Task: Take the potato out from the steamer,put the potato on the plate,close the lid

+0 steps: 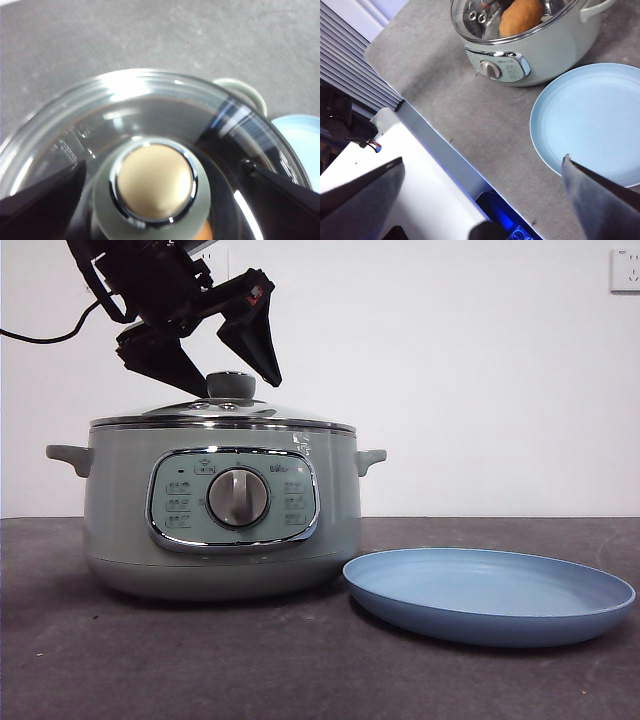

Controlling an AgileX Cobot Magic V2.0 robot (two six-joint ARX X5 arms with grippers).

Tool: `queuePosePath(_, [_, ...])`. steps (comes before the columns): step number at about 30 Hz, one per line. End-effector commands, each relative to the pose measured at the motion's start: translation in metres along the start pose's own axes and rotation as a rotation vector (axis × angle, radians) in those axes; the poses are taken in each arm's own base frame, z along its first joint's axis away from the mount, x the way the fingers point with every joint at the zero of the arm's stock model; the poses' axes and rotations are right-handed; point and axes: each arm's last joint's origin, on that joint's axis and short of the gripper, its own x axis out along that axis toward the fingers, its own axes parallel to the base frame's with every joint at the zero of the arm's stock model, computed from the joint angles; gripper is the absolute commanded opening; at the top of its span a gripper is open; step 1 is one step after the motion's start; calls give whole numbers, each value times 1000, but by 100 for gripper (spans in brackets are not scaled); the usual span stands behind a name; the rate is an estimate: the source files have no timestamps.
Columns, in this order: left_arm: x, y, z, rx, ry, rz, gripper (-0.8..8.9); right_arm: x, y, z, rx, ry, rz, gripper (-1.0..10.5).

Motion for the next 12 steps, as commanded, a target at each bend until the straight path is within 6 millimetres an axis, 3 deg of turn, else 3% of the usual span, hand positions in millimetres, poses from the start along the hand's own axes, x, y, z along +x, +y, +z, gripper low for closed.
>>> queuePosePath(1, [1, -2, -1, 15, 9, -2, 328, -1, 1, 1, -3, -5, 2, 661])
queuePosePath(7, [2, -3, 0, 13, 5, -6, 9, -1, 1, 1, -3, -5, 2, 661])
queuePosePath(12, [1, -4, 0, 14, -1, -6, -9, -1, 1, 1, -3, -5, 2, 661])
